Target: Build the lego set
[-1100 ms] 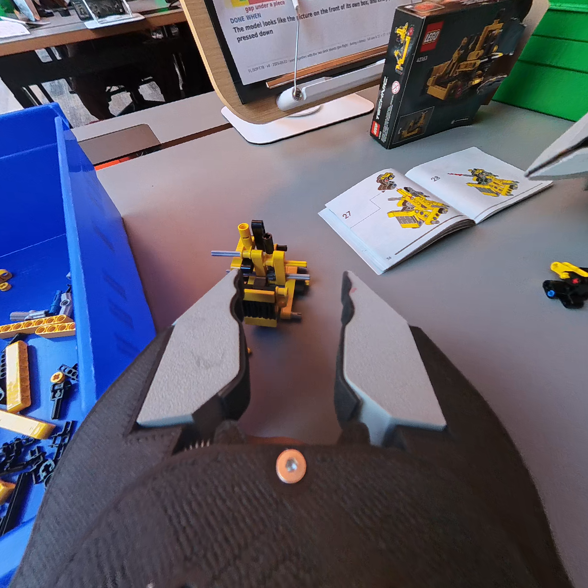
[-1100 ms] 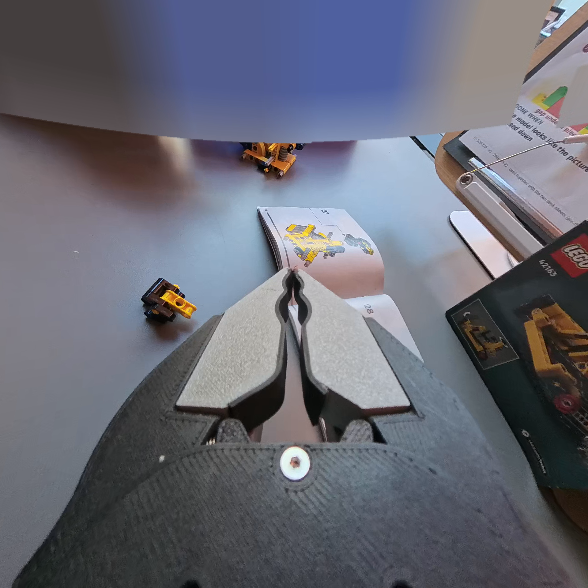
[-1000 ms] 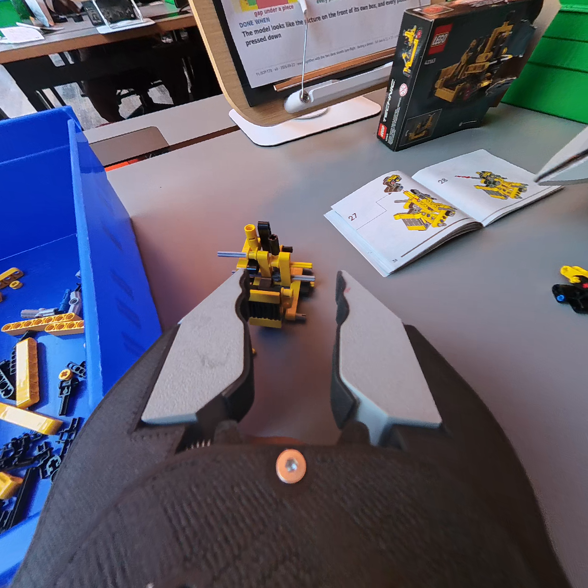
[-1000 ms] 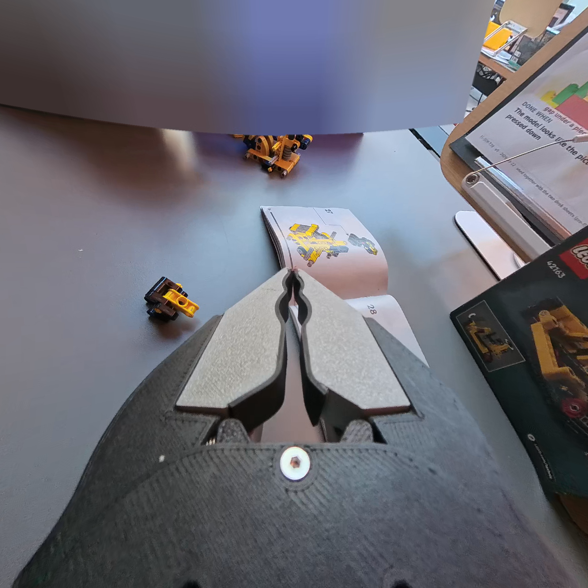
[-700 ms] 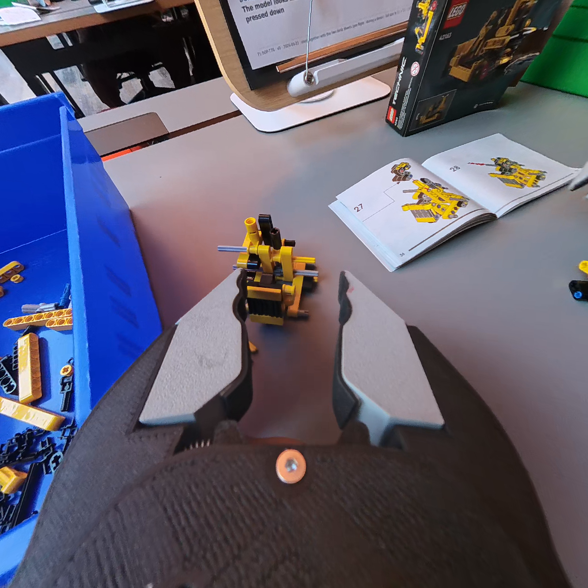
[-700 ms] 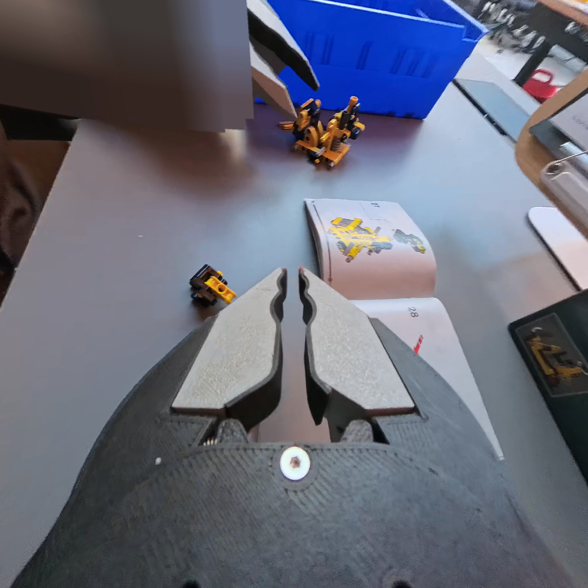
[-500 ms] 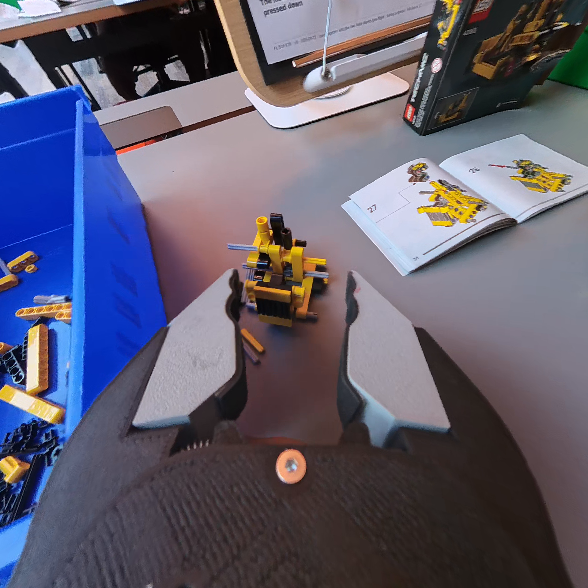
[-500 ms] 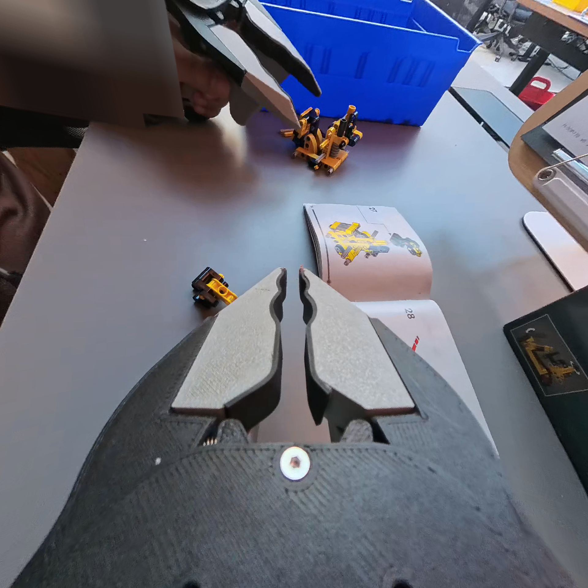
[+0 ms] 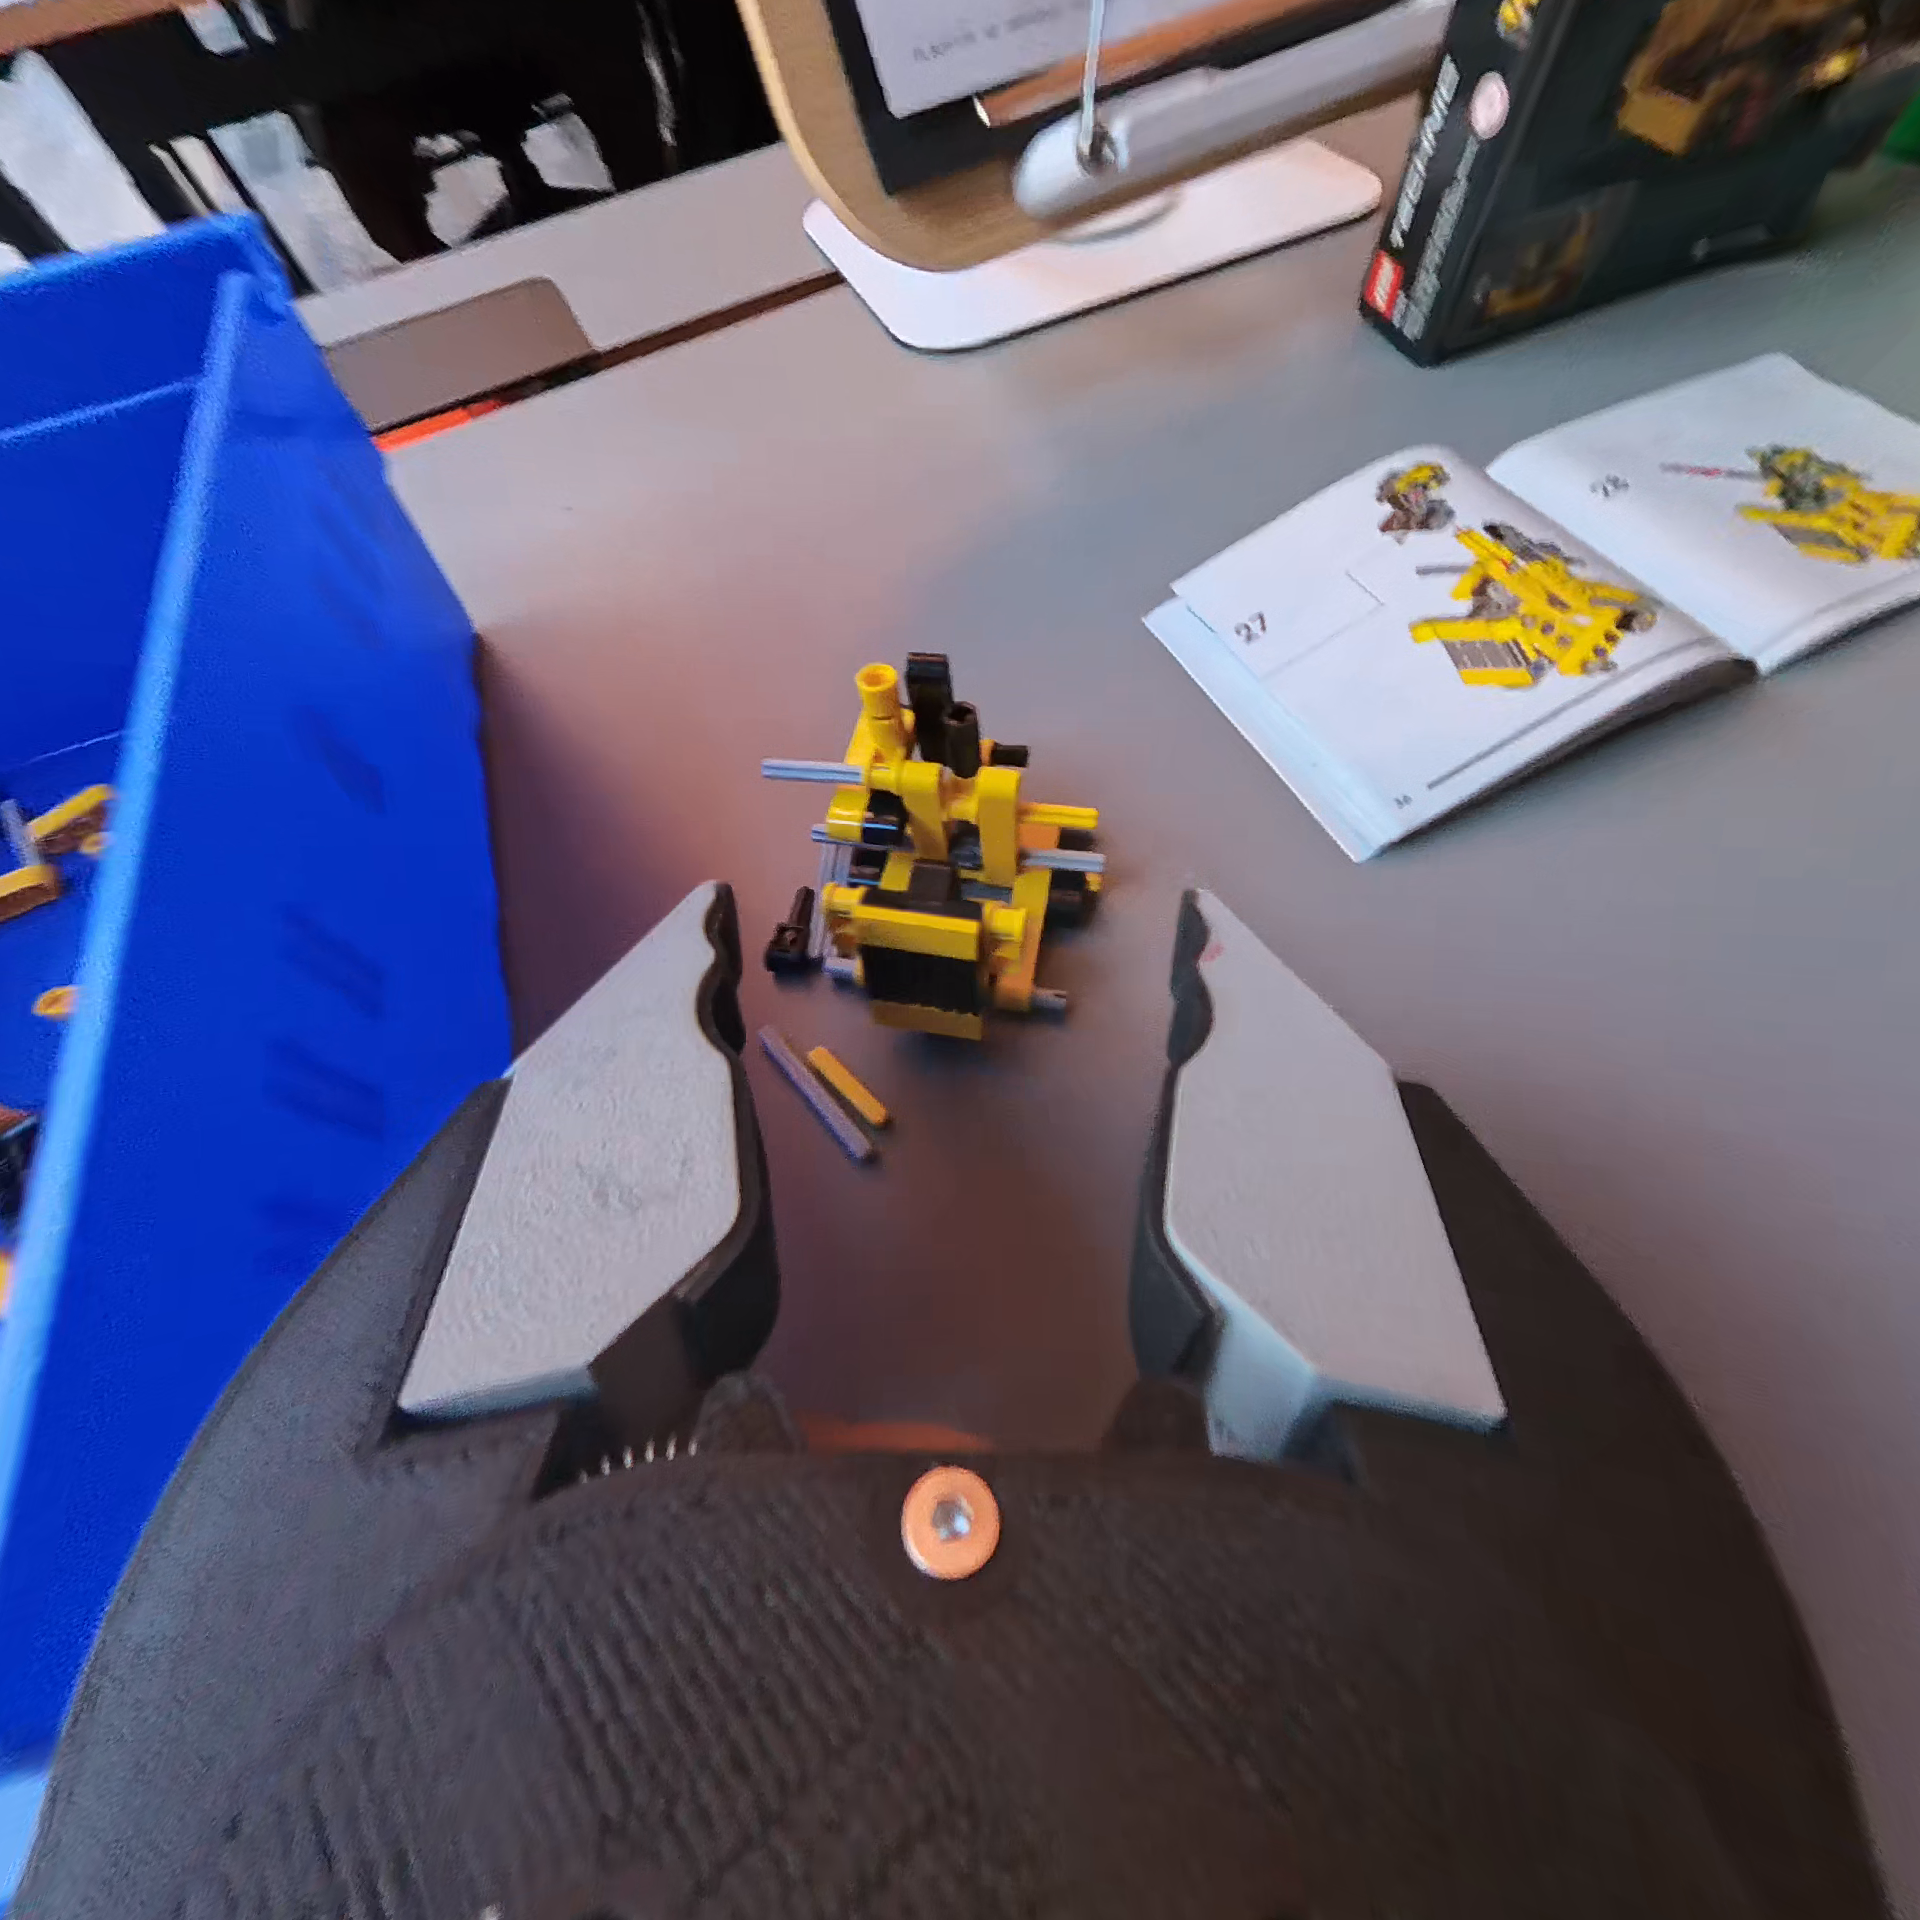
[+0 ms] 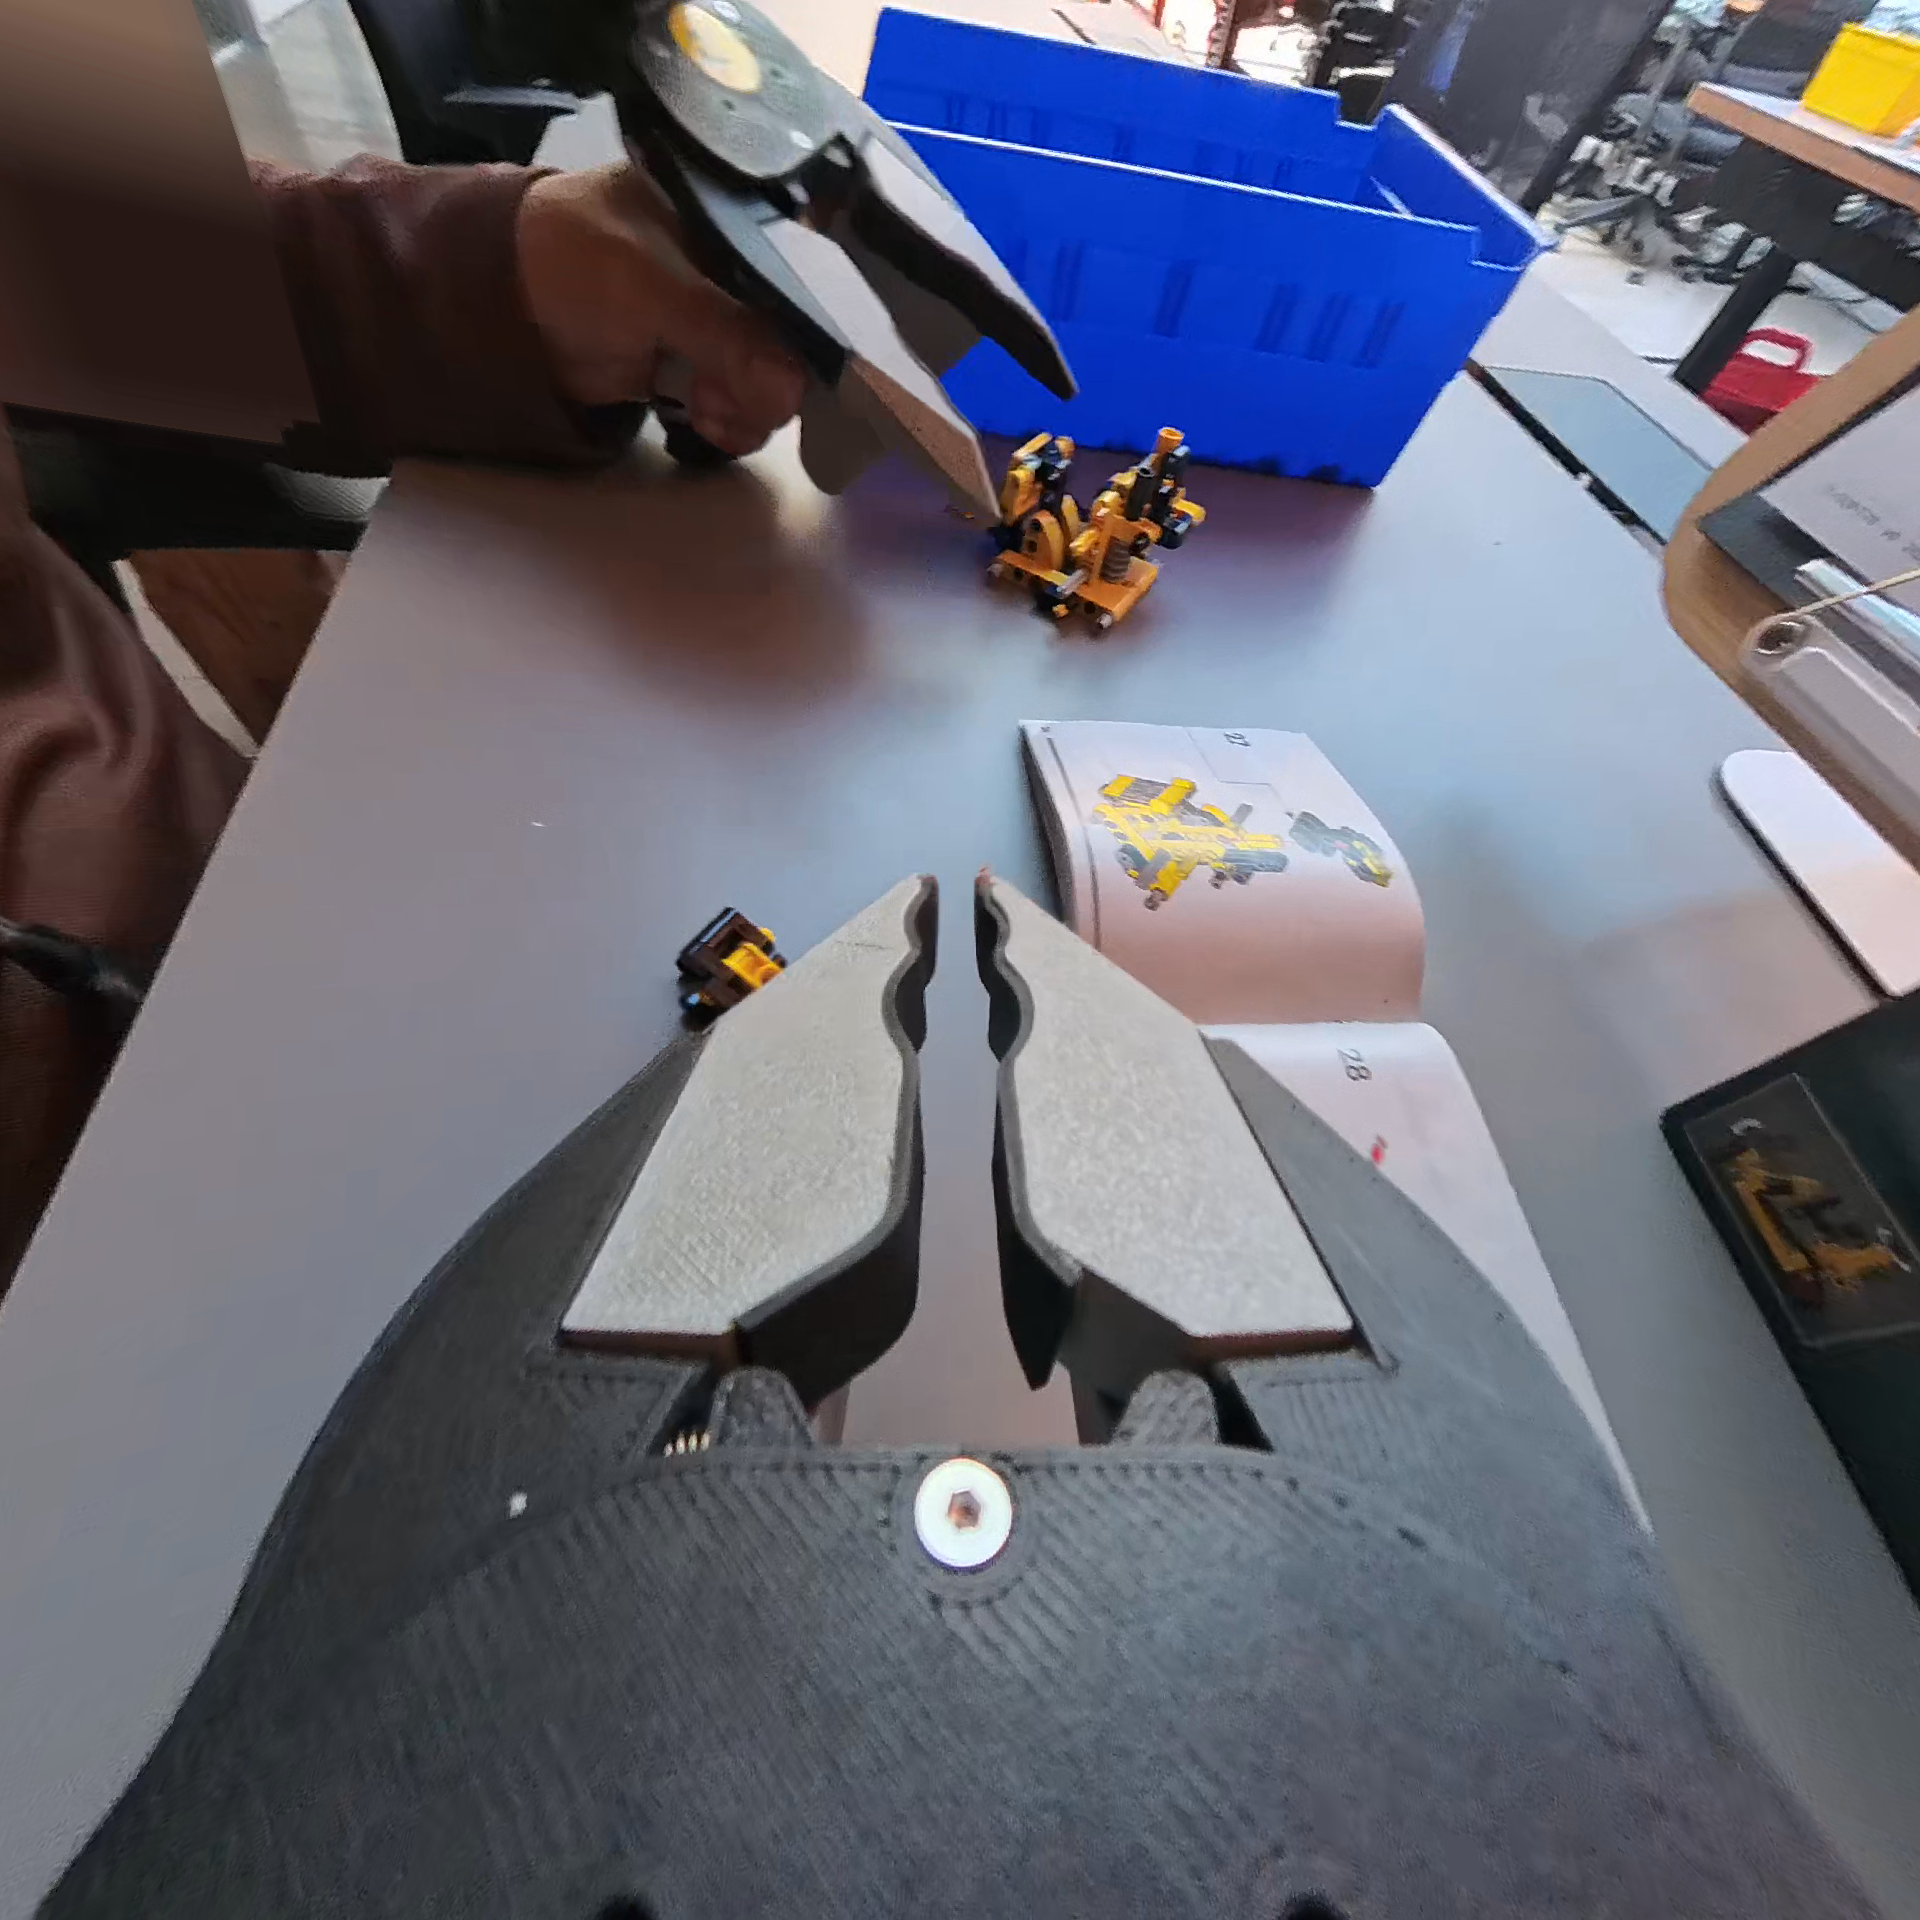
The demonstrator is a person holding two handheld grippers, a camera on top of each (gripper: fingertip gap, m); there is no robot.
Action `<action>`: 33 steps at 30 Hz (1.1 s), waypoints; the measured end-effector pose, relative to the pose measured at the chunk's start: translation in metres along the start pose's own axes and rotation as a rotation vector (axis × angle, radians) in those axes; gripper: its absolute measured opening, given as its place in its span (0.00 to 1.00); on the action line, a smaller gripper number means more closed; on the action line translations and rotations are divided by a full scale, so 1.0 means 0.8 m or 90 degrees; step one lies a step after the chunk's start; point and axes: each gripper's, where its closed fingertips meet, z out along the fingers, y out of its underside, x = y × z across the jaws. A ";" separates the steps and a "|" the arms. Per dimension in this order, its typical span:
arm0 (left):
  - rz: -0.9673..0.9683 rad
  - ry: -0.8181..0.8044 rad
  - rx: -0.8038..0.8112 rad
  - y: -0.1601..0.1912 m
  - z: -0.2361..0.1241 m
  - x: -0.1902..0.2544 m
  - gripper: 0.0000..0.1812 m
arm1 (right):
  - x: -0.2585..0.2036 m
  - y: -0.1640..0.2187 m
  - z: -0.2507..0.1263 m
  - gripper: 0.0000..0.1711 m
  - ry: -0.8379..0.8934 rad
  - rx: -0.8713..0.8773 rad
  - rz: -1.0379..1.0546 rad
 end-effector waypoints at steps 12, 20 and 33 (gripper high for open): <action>-0.001 0.084 -0.102 0.019 0.031 0.004 0.39 | -0.013 0.008 0.013 0.02 -0.031 -0.020 0.000; -0.049 0.146 -0.134 0.027 0.034 0.011 0.25 | -0.013 0.012 0.016 0.02 -0.050 -0.019 0.023; 0.026 0.232 -0.131 0.032 0.014 0.066 0.24 | -0.001 0.013 0.012 0.01 -0.034 -0.013 0.032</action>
